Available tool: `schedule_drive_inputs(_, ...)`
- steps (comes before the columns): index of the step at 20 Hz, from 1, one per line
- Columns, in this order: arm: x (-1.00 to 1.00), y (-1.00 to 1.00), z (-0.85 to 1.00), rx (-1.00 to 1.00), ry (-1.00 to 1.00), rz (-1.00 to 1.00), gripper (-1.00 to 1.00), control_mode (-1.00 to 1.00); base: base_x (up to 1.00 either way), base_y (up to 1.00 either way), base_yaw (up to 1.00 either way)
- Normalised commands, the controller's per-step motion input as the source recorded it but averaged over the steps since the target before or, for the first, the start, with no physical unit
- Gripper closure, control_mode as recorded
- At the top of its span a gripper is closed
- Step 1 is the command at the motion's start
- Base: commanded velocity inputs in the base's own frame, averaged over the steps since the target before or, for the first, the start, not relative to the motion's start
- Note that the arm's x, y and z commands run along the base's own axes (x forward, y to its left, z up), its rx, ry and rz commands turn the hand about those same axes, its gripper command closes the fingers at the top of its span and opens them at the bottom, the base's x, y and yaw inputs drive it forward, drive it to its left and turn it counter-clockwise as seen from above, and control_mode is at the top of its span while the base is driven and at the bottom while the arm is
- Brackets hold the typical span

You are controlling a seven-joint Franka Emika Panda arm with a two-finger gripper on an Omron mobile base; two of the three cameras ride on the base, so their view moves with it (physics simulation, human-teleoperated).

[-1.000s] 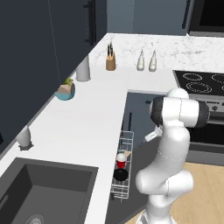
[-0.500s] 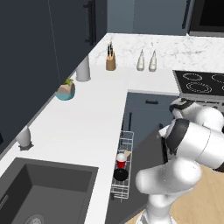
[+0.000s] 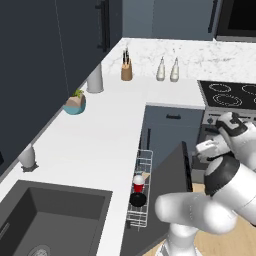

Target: Pick up the cup and bowl from the counter, place them in the dishwasher, and close the dishwasher door.

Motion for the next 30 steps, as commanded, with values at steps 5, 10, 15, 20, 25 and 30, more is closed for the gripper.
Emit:
schedule_drive_inputs(5, -0.14, -0.52, 0.10, 0.17, 0.15, 0.00, -1.00, -1.00, 0.00, 0.00, 0.00)
schedule_drive_inputs(10, -0.02, -0.42, 0.00, 0.01, 0.15, 0.00, -1.00, -1.00, 0.00, 0.00, 0.00)
schedule_drive_inputs(15, 0.00, -0.44, -0.14, 0.00, 0.15, 0.00, -1.00, -1.00, 0.00, 0.00, 0.00)
schedule_drive_inputs(20, 0.00, -0.24, -0.40, 0.00, 0.09, 0.03, -1.00, -1.00, 0.00, 0.00, 0.00)
schedule_drive_inputs(25, 0.00, -0.03, -0.69, 0.02, 0.05, 0.00, -1.00, -1.00, 0.00, 0.00, 0.00)
schedule_drive_inputs(30, 0.01, -0.06, -0.79, 0.02, 0.05, 0.00, -1.00, -1.00, 0.00, 0.00, 0.00)
